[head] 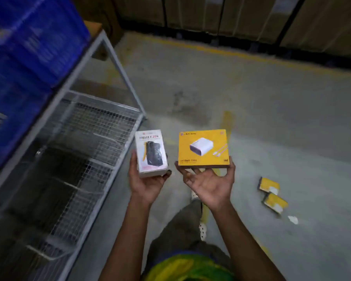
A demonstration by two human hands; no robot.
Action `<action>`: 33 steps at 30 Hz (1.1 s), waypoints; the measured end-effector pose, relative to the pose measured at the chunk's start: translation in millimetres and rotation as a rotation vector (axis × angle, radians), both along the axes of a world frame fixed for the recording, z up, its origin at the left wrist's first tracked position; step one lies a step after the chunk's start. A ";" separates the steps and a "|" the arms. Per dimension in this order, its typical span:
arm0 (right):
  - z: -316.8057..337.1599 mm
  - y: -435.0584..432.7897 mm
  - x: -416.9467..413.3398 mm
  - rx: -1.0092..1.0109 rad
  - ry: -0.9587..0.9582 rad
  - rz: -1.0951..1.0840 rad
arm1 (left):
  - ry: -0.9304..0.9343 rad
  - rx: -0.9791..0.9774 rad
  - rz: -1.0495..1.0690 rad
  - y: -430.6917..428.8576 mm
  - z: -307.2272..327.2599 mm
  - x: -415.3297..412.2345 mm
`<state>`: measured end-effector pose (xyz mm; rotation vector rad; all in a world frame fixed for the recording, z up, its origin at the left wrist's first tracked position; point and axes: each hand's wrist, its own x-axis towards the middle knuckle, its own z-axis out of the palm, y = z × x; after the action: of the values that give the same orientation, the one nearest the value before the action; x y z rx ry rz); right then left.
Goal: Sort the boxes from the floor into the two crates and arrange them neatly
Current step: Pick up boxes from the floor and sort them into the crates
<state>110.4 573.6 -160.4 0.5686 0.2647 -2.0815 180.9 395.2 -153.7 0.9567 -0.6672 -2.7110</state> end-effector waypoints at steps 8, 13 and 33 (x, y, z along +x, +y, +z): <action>57.8 -109.4 30.8 -0.049 0.153 0.210 | -0.056 -0.221 0.251 -77.7 52.9 71.6; 81.0 -202.5 31.7 -0.072 0.227 0.314 | -0.066 -0.343 0.353 -146.5 96.4 86.3; 203.5 -578.2 -3.7 -0.143 0.740 0.548 | -0.073 -0.705 1.012 -445.3 197.3 115.4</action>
<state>106.7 -4.6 43.1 -0.3598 0.6102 -1.6674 296.3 -50.0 43.6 0.8531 -0.7754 -1.4196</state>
